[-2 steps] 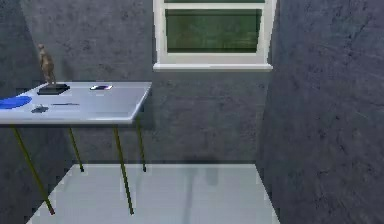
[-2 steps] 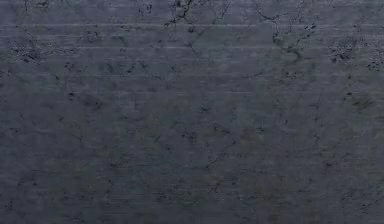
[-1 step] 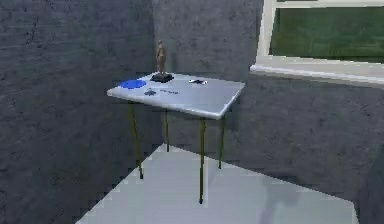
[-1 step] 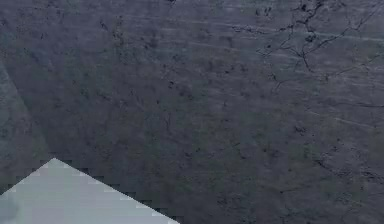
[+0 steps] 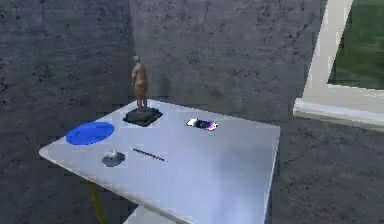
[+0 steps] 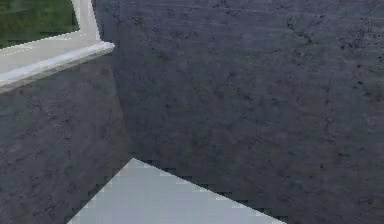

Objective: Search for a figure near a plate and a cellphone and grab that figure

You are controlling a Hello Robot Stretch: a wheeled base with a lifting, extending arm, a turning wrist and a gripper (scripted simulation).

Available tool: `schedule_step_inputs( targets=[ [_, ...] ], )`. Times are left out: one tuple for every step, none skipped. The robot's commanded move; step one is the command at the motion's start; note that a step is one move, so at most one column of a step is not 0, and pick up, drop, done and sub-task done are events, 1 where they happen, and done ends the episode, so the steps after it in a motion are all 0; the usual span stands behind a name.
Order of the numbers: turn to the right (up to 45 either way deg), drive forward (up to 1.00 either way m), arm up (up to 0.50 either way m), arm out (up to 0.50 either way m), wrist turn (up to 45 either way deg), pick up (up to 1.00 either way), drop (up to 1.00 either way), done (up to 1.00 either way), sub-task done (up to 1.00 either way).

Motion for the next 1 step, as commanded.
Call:
schedule_step_inputs(
  targets=[
    [-45.0, 0.0, 0.0, 0.0, 0.0, 0.0, 0.0, 0.0, 0.0]
  ],
)
